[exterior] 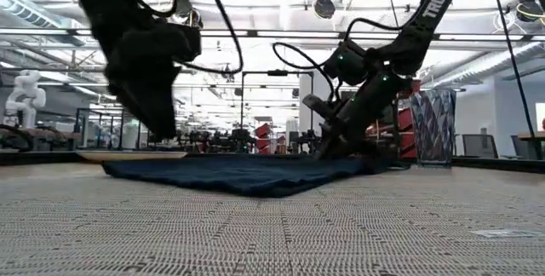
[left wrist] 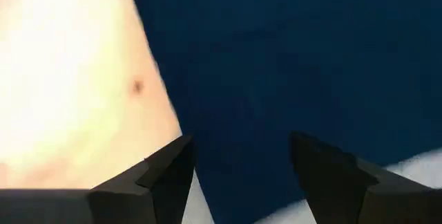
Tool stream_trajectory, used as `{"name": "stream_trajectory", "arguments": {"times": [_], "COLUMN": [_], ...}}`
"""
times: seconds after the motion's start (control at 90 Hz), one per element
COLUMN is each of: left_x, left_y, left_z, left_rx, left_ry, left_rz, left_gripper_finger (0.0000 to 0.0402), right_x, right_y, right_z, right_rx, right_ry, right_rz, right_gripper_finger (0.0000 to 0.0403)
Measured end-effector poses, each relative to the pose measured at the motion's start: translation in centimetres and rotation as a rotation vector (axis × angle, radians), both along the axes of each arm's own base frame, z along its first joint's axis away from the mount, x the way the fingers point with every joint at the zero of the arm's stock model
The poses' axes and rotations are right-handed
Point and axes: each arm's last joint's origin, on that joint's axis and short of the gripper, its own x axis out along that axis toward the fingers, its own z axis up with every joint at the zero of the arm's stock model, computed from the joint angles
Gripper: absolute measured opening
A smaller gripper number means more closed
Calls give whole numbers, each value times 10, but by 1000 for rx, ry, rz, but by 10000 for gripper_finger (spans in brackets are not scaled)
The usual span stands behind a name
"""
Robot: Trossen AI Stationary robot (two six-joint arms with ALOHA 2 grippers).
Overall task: Set table place
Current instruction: Fold the dark blue napkin
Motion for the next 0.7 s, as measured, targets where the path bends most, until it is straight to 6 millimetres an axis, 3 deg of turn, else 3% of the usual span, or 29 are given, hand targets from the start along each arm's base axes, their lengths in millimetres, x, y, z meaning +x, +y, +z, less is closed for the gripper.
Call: {"name": "stream_trajectory", "arguments": {"times": [0.144,0.356,0.522,0.7], "left_x": [8,9,6,1], "left_y": [22,46,49,46], "left_z": [-1,-21,-36,-40], "left_rx": [48,28,-50,-126], "left_ry": [8,126,122,138], "left_rz": [-54,-140,-207,-160], "left_gripper_finger": [221,221,221,221], "right_x": [8,8,4,-7], "right_y": [14,41,57,76], "right_z": [13,16,21,28], "right_rx": [-7,5,-4,-17], "right_ry": [-68,7,56,172], "right_rz": [43,60,83,85], "right_gripper_finger": [0,0,0,0]}}
